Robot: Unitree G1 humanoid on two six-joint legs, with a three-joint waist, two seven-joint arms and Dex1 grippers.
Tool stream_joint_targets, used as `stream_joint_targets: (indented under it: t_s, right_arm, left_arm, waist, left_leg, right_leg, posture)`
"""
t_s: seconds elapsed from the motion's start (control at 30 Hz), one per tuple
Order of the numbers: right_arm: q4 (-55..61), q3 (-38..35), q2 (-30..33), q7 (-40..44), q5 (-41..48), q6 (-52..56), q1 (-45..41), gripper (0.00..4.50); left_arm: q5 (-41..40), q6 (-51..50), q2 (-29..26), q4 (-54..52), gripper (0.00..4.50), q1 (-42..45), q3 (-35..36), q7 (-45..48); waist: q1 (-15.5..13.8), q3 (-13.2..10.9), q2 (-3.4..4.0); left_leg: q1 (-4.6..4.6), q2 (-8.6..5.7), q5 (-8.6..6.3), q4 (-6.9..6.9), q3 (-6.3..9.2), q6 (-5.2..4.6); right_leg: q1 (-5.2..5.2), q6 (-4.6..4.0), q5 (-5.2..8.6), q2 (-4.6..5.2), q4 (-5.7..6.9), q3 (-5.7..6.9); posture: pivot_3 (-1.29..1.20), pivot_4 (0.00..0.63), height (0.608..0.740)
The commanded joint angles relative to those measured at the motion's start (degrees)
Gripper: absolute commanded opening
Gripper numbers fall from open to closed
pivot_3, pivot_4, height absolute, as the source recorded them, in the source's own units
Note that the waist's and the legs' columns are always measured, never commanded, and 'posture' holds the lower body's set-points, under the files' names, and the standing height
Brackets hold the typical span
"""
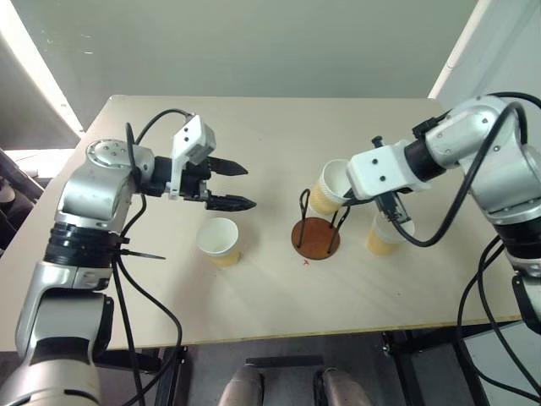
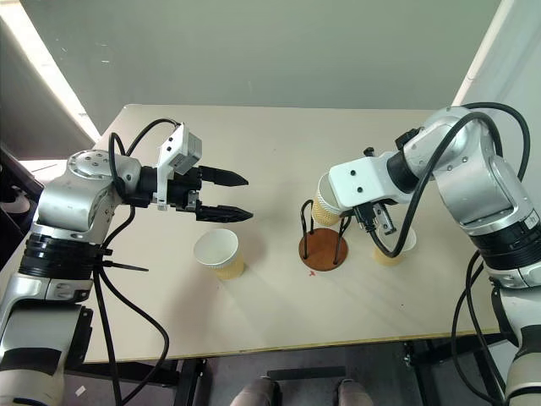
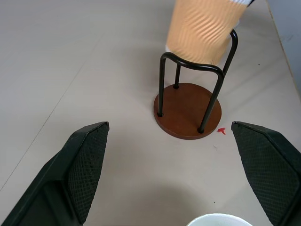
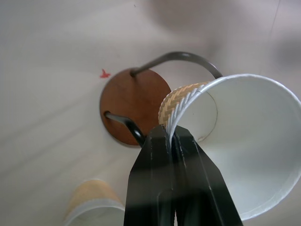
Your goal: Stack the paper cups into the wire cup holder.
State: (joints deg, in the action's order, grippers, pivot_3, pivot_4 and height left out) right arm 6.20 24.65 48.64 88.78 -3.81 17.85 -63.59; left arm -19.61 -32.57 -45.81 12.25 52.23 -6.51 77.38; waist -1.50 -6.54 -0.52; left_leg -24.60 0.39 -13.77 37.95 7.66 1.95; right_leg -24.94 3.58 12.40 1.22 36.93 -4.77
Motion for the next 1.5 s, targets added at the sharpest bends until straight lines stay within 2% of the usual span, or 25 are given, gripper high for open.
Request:
stream_joint_targets:
  t_s: [0.03,0.07,0.37,0.43,0.57,0.7,0.87,1.03,1.1,1.17,1.27,1.5]
  right_arm:
    - [1.4,-1.2,-1.1,0.1,1.0,1.9,-1.0,0.6]
    - [1.9,-1.6,-1.6,0.4,1.9,3.3,-1.1,0.84]
    - [4.4,-4.6,-3.8,-1.2,7.8,15.6,-2.6,3.94]
    - [5.4,-6.3,-4.6,-2.3,10.5,20.2,-2.8,4.49]
    - [7.7,-10.2,-5.9,-6.1,15.3,29.0,-2.5,4.49]
    - [11.8,-15.3,-5.1,-8.2,23.1,39.6,-1.5,4.49]
    - [14.3,-18.5,-2.4,-9.6,29.7,45.1,-0.6,4.49]
    - [13.6,-18.4,0.0,-10.2,33.3,45.2,-0.5,4.49]
    - [12.9,-17.8,1.0,-9.9,34.2,44.8,-0.7,4.49]
    - [12.1,-17.4,2.1,-9.2,35.0,44.3,-1.0,4.49]
    - [9.9,-16.1,4.4,-6.9,35.6,43.6,-2.2,4.49]
    - [5.1,-12.6,6.2,-3.7,34.7,41.0,-5.7,4.49]
  left_arm:
    - [-0.2,0.2,-0.7,-2.0,4.5,0.6,0.8,0.3]
    - [-0.1,0.2,-0.7,-2.1,4.5,0.5,0.8,0.4]
    - [-0.2,0.3,-0.7,-2.4,4.5,0.3,0.7,0.7]
    - [-0.2,0.5,-0.8,-2.6,4.5,0.1,0.6,0.9]
    - [1.4,3.3,-1.8,-3.5,4.5,0.3,-0.1,1.9]
    - [5.6,10.4,-6.7,-7.9,4.5,-0.4,-3.0,6.6]
    - [5.4,11.7,-10.7,-13.0,4.5,-0.4,-2.6,10.0]
    - [6.3,11.6,-13.9,-16.4,4.5,-0.5,-2.2,11.2]
    - [7.7,12.2,-15.9,-18.1,4.5,-1.7,-2.3,10.8]
    - [9.6,13.7,-17.7,-19.3,4.5,-3.3,-2.4,9.8]
    - [9.8,11.1,-21.1,-24.5,4.5,-8.8,-0.8,8.4]
    - [8.0,7.8,-24.9,-31.4,4.5,-18.3,2.1,7.0]
  waist:
    - [0.0,0.0,0.0]
    - [0.0,0.0,0.0]
    - [0.0,0.0,0.0]
    - [0.0,0.0,0.0]
    - [0.0,0.0,0.0]
    - [0.0,0.0,0.0]
    - [0.0,0.0,0.0]
    - [0.1,0.0,0.0]
    - [0.2,0.0,0.0]
    - [0.3,0.0,0.02]
    - [0.5,0.0,0.02]
    - [0.7,0.0,0.01]
  left_leg:
    - [0.0,0.0,0.0,-0.01,0.0,0.0]
    - [0.0,0.0,0.0,-0.01,0.0,0.0]
    - [-0.01,0.0,0.12,-0.01,-0.01,0.21]
    - [0.0,0.0,0.13,-0.02,-0.01,0.22]
    - [0.0,0.0,0.28,-0.04,0.0,0.49]
    - [-0.04,-0.01,0.28,-0.05,-0.01,0.5]
    - [-0.03,-0.02,0.27,-0.14,0.02,0.52]
    - [0.0,0.01,0.23,-0.13,0.0,0.45]
    - [0.03,0.03,-0.01,-0.16,0.01,0.03]
    - [0.08,0.04,-0.02,-0.18,0.0,0.01]
    - [0.1,0.04,-0.02,-0.25,0.0,0.02]
    - [0.12,0.09,-0.02,-0.4,-0.01,0.02]
  right_leg:
    - [0.0,0.0,0.0,0.0,0.0,0.0]
    - [0.0,0.0,0.0,0.0,0.0,0.0]
    - [0.0,-0.02,0.01,0.0,-0.01,0.0]
    - [0.0,-0.03,0.02,0.0,-0.01,0.0]
    - [-0.01,-0.06,0.03,-0.02,-0.01,0.0]
    - [-0.03,-0.11,0.06,-0.03,-0.05,0.0]
    - [-0.03,-0.29,0.17,-0.07,-0.04,0.0]
    - [-0.05,-0.39,0.23,-0.07,0.03,-0.01]
    - [-0.06,-0.46,0.27,-0.08,0.05,-0.01]
    - [-0.05,-0.48,0.28,-0.09,0.07,-0.01]
    - [-0.05,-0.49,0.29,-0.09,0.08,-0.01]
    - [-0.13,-0.79,0.46,-0.1,0.12,0.01]
  posture:
    - [0.0,0.15,0.74]
    - [0.0,0.15,0.74]
    - [0.0,0.15,0.74]
    - [0.0,0.15,0.74]
    - [0.0,0.15,0.74]
    - [0.0,0.15,0.74]
    - [0.0,0.15,0.74]
    - [0.0,0.15,0.74]
    - [0.0,0.15,0.74]
    - [0.0,0.15,0.74]
    - [0.0,0.15,0.74]
    - [0.0,0.15,0.74]
